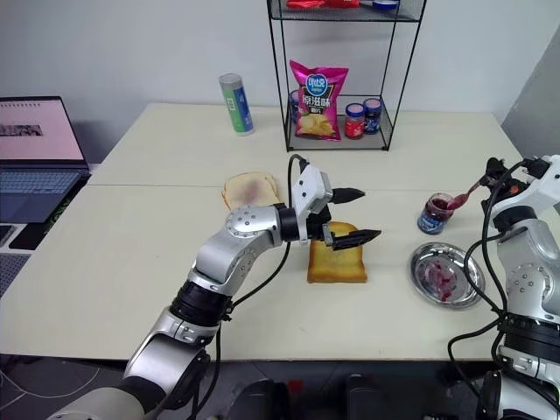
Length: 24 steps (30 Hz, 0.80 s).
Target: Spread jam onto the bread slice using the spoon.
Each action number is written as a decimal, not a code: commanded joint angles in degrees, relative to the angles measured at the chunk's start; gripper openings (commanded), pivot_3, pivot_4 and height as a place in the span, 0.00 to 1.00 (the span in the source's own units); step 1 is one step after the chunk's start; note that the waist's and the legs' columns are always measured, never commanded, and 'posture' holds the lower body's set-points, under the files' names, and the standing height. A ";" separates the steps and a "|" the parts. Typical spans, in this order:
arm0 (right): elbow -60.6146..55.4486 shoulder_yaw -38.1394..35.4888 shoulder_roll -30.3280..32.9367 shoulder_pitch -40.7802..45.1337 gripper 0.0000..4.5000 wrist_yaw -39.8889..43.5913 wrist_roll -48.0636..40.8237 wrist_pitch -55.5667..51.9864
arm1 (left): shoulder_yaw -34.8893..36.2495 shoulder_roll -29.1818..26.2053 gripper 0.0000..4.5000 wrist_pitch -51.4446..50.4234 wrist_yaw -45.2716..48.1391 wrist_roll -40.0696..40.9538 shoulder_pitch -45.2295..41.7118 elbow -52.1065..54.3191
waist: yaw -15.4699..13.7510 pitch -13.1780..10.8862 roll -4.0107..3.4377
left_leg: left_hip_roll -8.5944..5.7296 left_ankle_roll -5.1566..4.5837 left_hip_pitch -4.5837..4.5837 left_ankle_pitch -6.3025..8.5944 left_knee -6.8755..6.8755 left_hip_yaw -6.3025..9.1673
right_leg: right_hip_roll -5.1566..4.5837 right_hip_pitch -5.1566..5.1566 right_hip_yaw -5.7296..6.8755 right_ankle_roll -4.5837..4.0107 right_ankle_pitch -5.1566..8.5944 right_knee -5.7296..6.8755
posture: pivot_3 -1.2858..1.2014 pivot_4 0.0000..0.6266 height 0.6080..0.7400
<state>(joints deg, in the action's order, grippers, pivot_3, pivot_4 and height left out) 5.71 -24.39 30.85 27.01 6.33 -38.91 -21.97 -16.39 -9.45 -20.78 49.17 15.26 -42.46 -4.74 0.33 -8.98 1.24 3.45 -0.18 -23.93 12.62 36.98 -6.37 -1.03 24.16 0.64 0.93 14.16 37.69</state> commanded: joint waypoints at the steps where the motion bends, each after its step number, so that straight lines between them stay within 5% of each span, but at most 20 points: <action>1: 1.81 1.21 -0.61 2.33 0.00 2.64 3.58 3.30 | 0.98 -0.15 1.00 0.39 -0.37 0.19 -0.48 3.07 | 0.11 0.00 0.00 | 0.01 0.00 0.01 0.00 0.00 0.00 | 0.00 0.00 0.00 0.00 0.00 0.01 | 0.52 0.24 1.00; 11: 8.84 5.21 -2.07 5.42 0.00 5.86 12.31 8.94 | 1.19 -0.61 1.00 0.04 -0.82 0.25 -0.77 3.63 | 0.13 -0.01 -0.02 | 0.02 0.01 0.03 -0.01 0.00 -0.05 | 0.00 0.01 -0.01 0.00 0.00 0.05 | 0.52 0.24 1.00; 24: 8.83 -2.40 -7.85 7.36 0.00 0.41 5.69 3.83 | 0.87 -1.23 1.00 -0.20 -1.04 0.34 -0.50 4.45 | 0.14 -0.02 -0.03 | 0.05 0.03 0.04 -0.02 0.02 -0.07 | -0.01 0.01 -0.01 -0.01 -0.01 0.12 | 0.52 0.24 1.00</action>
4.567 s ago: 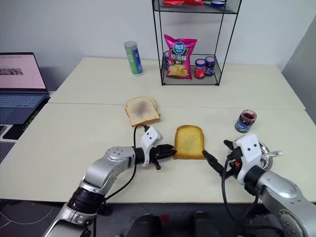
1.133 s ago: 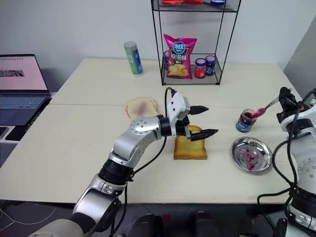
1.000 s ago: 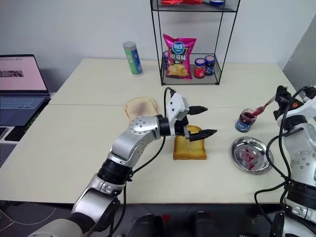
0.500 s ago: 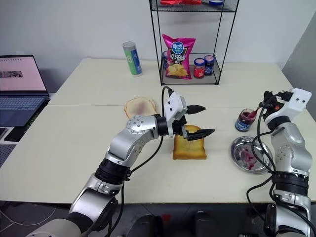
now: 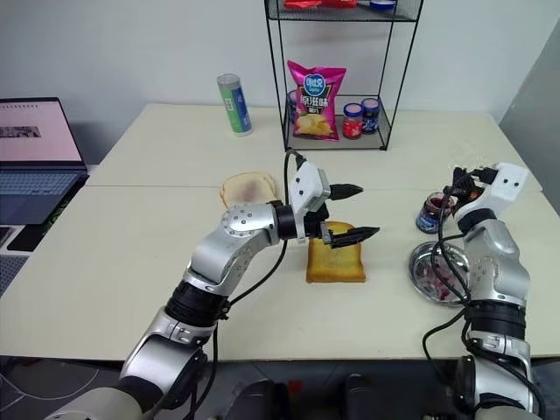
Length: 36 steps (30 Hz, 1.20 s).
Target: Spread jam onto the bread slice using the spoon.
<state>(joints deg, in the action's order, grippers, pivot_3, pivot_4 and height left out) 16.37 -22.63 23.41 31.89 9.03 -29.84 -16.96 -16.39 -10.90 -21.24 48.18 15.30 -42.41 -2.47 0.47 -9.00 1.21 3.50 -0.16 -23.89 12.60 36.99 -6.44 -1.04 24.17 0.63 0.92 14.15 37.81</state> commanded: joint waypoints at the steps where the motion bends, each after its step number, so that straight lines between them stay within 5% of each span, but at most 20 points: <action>1: -1.73 -5.33 -0.79 2.92 0.00 -3.17 -4.45 -1.83 | 0.86 0.23 1.00 0.31 -0.02 0.33 -0.62 2.10 | 0.00 0.00 0.00 | 0.00 0.00 0.00 0.00 0.00 0.00 | 0.00 0.00 0.00 0.00 0.00 0.01 | 0.52 0.24 1.00; 15: -3.39 -15.45 -4.85 5.08 0.00 -12.76 -15.93 -7.11 | 0.55 0.42 1.00 1.49 0.23 -0.16 -0.98 1.04 | 0.04 0.00 -0.01 | 0.00 0.00 0.01 0.00 0.00 -0.01 | 0.00 0.00 -0.01 0.00 0.00 0.03 | 0.52 0.24 1.00; 36: -6.26 -19.57 -5.90 5.02 0.00 -17.80 -22.31 -5.54 | 0.53 0.80 1.00 2.40 1.23 -0.35 -1.73 -0.12 | 0.22 0.00 -0.02 | 0.00 -0.01 0.00 0.00 -0.02 -0.01 | 0.00 0.00 -0.01 0.00 0.00 0.02 | 0.52 0.24 1.00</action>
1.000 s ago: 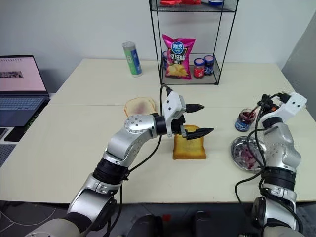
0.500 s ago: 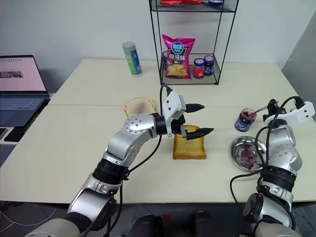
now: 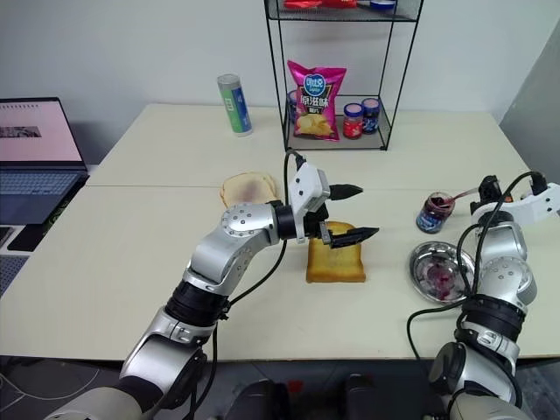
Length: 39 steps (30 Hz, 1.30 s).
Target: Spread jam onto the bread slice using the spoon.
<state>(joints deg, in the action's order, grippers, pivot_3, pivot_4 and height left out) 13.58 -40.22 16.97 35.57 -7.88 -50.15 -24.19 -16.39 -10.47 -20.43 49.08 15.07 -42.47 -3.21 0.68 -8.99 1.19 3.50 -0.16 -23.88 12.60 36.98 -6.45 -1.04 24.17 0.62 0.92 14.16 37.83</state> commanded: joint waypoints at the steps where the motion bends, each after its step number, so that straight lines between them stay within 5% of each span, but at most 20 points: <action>1: -3.95 -2.25 0.35 1.15 0.00 -1.19 -2.41 1.82 | 0.56 0.41 1.00 1.71 0.46 -0.14 -1.73 0.54 | 0.00 0.00 0.00 | 0.00 0.00 0.00 0.00 0.00 0.00 | 0.00 0.00 0.00 0.00 0.00 0.00 | 0.52 0.24 1.00; 14: -12.73 -4.07 -3.53 0.77 0.00 -4.24 -9.85 2.35 | 4.53 2.01 1.00 1.72 0.65 3.80 -4.52 -1.41 | 0.84 -0.01 -0.02 | 0.01 0.00 0.00 0.00 -0.01 0.01 | 0.00 0.00 0.00 0.00 0.00 0.01 | 0.52 0.24 1.00; 22: -21.73 1.18 -7.14 2.52 0.00 -9.67 -18.27 -0.81 | 8.62 -1.41 1.00 -2.34 1.07 6.84 -2.64 1.86 | 1.13 -0.01 -0.03 | 0.03 0.00 0.01 0.00 -0.01 0.01 | 0.00 0.00 0.00 0.00 0.00 0.02 | 0.52 0.24 1.00; 28: -29.32 13.77 -13.69 2.24 0.00 -13.36 -21.43 -6.85 | 12.01 -13.29 1.00 -9.39 3.37 10.28 9.57 16.49 | 2.45 -0.08 -0.18 | 0.24 0.02 0.06 -0.01 -0.10 0.03 | -0.04 0.13 -0.08 -0.07 0.04 0.18 | 0.52 0.24 1.00; 39: -34.38 33.26 -4.91 -4.69 0.00 -2.11 -7.21 -14.41 | 16.43 -23.13 1.00 -12.40 -1.94 9.59 28.70 29.52 | 0.98 -0.10 -0.14 | 0.07 0.05 -0.02 -0.02 -0.02 -0.01 | -0.25 0.06 0.05 -0.14 0.08 0.02 | 0.52 0.24 1.00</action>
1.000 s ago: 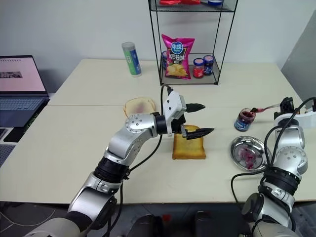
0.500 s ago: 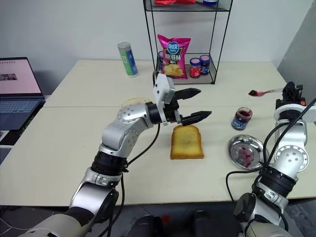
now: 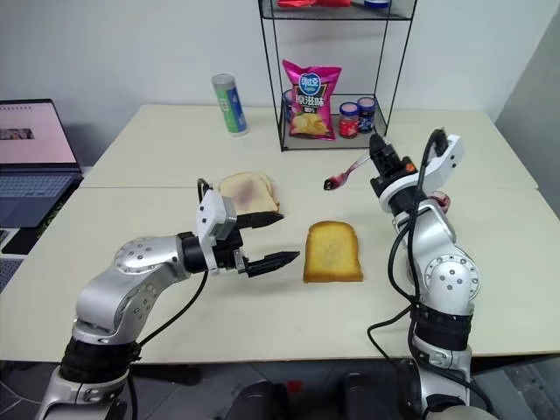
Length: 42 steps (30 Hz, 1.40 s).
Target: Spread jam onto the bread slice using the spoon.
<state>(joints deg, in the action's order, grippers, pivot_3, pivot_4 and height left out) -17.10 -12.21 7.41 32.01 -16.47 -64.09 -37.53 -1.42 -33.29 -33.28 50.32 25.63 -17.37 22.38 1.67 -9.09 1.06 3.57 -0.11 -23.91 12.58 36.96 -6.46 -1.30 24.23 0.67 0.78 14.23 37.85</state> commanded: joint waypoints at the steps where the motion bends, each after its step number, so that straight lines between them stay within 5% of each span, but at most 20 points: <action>1: -3.76 6.10 5.40 -1.73 0.00 7.55 8.16 -0.97 | 1.47 0.30 1.00 0.09 -4.48 -0.76 4.35 4.66 | -0.01 0.00 0.01 | 0.00 0.00 0.00 0.00 0.00 0.00 | -0.04 0.00 0.00 0.00 0.00 0.00 | 0.52 0.24 1.00; 8: -6.46 21.63 16.63 -6.19 0.00 21.56 29.08 4.52 | -0.70 1.53 1.00 -0.24 -8.52 -1.55 6.79 7.50 | -0.01 -0.01 0.08 | 0.08 0.01 0.03 0.00 -0.05 0.05 | 0.02 0.03 0.04 -0.05 0.03 0.03 | 0.52 0.24 1.00; 18: -6.84 23.62 16.04 -7.85 0.00 27.73 39.57 9.16 | -0.95 1.36 1.00 -0.47 -9.05 -0.80 5.96 7.32 | 0.01 -0.06 0.22 | 0.10 0.02 0.02 0.01 -0.04 0.05 | 0.05 0.05 0.05 -0.07 0.05 0.03 | 0.52 0.24 1.00; 34: 3.20 -0.78 -6.20 -7.32 0.00 15.00 14.92 -5.02 | -2.71 2.70 1.00 0.26 -8.95 -1.25 2.23 4.40 | 0.02 -0.07 0.25 | 0.11 0.02 0.03 0.01 -0.06 0.05 | 0.05 0.05 0.04 -0.08 0.04 0.07 | 0.52 0.24 1.00; 42: 6.12 -5.08 -7.69 -10.57 0.00 13.35 14.46 -3.64 | -3.51 2.85 1.00 1.20 -8.02 -1.46 0.37 2.42 | 0.03 -0.07 0.25 | 0.08 0.02 0.01 0.01 -0.06 0.05 | 0.04 0.05 0.04 -0.07 0.04 0.05 | 0.52 0.24 1.00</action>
<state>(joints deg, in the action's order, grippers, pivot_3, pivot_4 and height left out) -10.19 -15.74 -0.22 22.48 -2.84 -48.67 -42.53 -4.74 -30.94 -33.32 42.01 24.34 -15.75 24.08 1.70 -9.16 1.30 3.66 -0.09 -23.90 12.58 36.89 -6.40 -1.25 24.28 0.72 0.71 14.28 37.90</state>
